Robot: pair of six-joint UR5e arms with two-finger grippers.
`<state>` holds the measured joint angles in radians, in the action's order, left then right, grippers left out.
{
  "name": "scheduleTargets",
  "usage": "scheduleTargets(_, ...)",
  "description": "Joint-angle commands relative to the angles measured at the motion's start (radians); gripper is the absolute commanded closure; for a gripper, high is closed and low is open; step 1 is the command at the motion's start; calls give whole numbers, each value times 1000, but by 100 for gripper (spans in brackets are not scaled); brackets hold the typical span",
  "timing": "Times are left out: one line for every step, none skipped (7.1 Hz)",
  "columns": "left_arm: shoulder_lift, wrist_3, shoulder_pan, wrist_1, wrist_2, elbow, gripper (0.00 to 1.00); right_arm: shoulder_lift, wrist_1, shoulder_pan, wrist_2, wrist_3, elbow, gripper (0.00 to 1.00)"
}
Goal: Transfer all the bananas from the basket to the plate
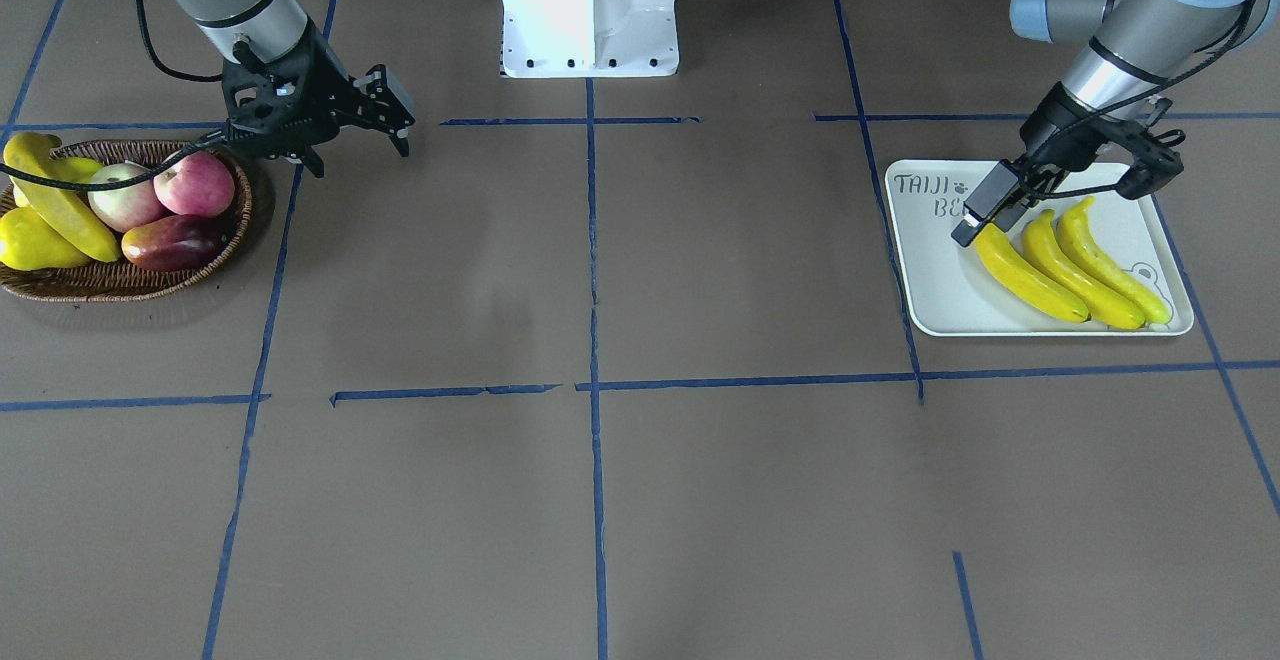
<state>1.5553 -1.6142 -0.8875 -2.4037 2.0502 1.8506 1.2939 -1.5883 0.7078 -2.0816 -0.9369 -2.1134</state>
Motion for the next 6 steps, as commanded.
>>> scheduleTargets(2, 0, 2, -11, 28, 15, 0, 76, 8, 19, 0, 53, -28, 0)
scheduleTargets(0, 0, 15, -11, 28, 36, 0, 149, 13, 31, -2, 122, -61, 0)
scheduleTargets(-4, 0, 22, -9, 28, 54, 0, 210, 11, 71, -6, 216, -85, 0)
scheduleTargets(-6, 2, 42, -2, 30, 74, 0, 249, 11, 114, -12, 290, -88, 0)
scheduleTargets(-8, 2, 74, 3, 30, 78, 0, 292, 19, 163, -15, 376, -86, 0)
scheduleTargets(-6, 84, 102, 56, 37, 81, 0, 333, 40, 218, -46, 447, -85, 0)
